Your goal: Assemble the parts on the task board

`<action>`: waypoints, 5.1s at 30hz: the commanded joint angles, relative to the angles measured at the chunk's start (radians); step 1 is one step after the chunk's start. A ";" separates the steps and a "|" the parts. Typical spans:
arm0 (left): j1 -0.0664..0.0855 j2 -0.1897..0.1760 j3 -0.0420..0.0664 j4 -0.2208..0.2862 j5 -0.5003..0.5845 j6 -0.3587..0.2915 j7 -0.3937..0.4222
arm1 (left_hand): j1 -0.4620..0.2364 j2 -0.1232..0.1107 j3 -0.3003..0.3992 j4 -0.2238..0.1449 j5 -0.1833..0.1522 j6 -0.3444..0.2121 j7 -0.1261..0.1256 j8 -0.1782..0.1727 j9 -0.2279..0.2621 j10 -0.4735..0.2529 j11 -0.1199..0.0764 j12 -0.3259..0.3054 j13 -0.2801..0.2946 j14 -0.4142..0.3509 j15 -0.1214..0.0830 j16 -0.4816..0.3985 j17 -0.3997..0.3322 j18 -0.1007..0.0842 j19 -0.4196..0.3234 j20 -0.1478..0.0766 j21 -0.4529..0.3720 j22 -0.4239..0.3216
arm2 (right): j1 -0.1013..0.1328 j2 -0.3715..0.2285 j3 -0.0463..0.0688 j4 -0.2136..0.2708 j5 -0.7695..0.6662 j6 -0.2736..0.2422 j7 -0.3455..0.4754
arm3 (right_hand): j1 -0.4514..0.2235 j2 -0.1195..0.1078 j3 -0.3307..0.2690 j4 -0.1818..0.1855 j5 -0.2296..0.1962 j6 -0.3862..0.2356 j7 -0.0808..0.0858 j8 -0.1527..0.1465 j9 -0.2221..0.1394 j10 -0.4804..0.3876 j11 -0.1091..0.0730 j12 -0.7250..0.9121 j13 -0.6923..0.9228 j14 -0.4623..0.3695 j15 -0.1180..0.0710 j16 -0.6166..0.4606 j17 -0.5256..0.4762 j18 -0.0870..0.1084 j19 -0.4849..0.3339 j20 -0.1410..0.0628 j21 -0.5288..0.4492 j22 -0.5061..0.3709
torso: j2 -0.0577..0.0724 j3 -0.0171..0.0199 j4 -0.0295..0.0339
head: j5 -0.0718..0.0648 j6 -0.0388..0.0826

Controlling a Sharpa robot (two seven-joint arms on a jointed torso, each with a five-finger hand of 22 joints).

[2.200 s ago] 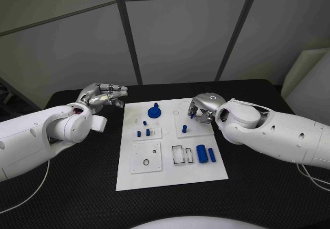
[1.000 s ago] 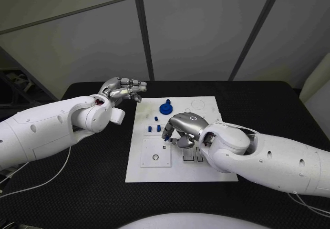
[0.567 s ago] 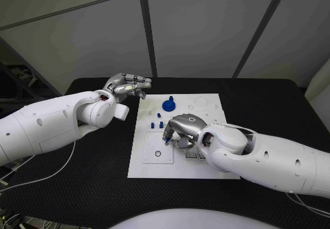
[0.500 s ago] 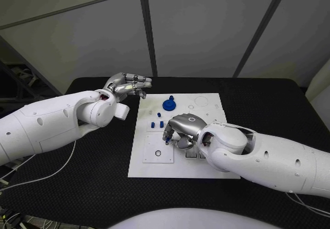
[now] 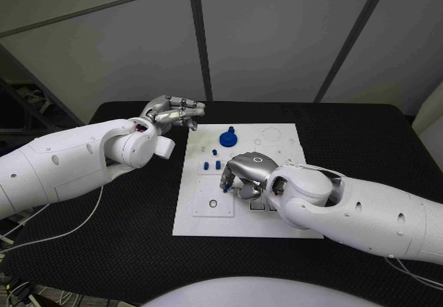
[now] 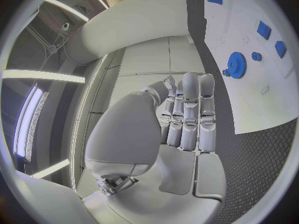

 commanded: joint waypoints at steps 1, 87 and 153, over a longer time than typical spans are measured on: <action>0.002 0.001 0.001 0.000 0.005 0.014 -0.001 | -0.011 -0.001 0.001 -0.003 -0.004 -0.002 0.005 -0.004 0.001 -0.002 0.004 -0.007 0.002 -0.005 0.003 -0.002 -0.001 0.003 -0.007 0.002 -0.004 -0.002 | 0.001 0.001 0.000 -0.001 -0.013 0.021 0.007 | -0.014 0.001 0.001 -0.007 0.004 0.002 0.004 -0.001 0.001 -0.004 0.001 -0.003 0.000 0.012 -0.005 0.005 -0.001 -0.015 0.073 -0.009 0.004 0.215 | 0.000 -0.0002 0.0003 | 0.001 -0.001; 0.002 -0.005 0.001 -0.010 0.005 0.061 -0.015 | -0.021 -0.001 -0.002 -0.003 -0.012 -0.005 0.008 -0.010 0.003 -0.006 0.007 -0.012 0.004 -0.021 0.007 -0.027 -0.010 0.002 -0.014 0.007 -0.022 -0.014 | 0.033 -0.186 0.087 0.001 0.020 0.065 -0.078 | -0.067 -0.069 -0.090 0.000 -0.038 -0.151 0.016 -0.015 -0.093 -0.157 0.040 0.012 -0.063 -0.021 0.030 -0.116 -0.211 0.027 -0.002 0.026 -0.174 0.078 | -0.002 -0.0016 -0.0029 | -0.039 0.028; 0.002 0.041 0.000 -0.044 0.005 0.077 -0.025 | -0.021 0.005 0.000 -0.003 -0.011 -0.004 0.008 -0.011 0.004 -0.006 0.007 -0.013 0.004 -0.021 0.008 -0.031 -0.012 0.003 -0.015 0.008 -0.026 -0.016 | -0.004 -0.004 0.000 0.087 0.085 -0.038 0.048 | -0.036 -0.006 -0.007 -0.027 -0.033 -0.004 -0.003 0.018 -0.071 0.050 -0.012 0.017 -0.043 -0.006 -0.015 -0.035 -0.149 -0.006 0.060 -0.016 -0.036 0.191 | -0.001 -0.0017 -0.0006 | 0.012 0.003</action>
